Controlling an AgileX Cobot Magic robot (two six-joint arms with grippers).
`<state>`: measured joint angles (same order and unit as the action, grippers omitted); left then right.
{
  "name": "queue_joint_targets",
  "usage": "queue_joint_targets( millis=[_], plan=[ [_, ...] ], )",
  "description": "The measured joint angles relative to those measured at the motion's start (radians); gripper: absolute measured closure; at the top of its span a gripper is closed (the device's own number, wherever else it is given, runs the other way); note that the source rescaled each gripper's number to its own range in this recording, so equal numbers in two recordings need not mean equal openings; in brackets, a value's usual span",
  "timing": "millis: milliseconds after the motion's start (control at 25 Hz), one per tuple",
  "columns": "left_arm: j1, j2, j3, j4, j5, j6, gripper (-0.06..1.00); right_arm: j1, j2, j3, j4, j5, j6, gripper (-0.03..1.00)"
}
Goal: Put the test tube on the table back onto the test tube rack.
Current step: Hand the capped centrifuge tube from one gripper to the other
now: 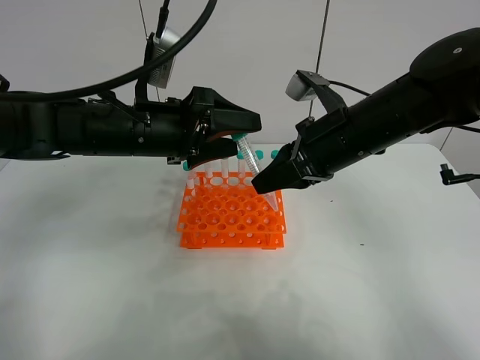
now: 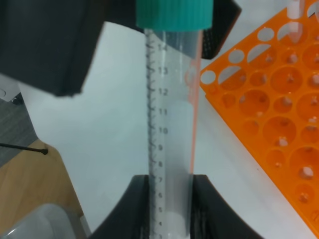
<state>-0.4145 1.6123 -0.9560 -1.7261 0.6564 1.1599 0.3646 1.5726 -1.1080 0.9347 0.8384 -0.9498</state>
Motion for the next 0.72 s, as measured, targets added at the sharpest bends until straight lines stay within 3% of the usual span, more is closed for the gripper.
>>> queue_joint_targets(
  millis=[720],
  plan=[
    [0.0,0.0,-0.037,-0.001,-0.027,0.01,0.03,0.0,0.0,0.0,0.0,-0.004,0.001,0.94]
  ],
)
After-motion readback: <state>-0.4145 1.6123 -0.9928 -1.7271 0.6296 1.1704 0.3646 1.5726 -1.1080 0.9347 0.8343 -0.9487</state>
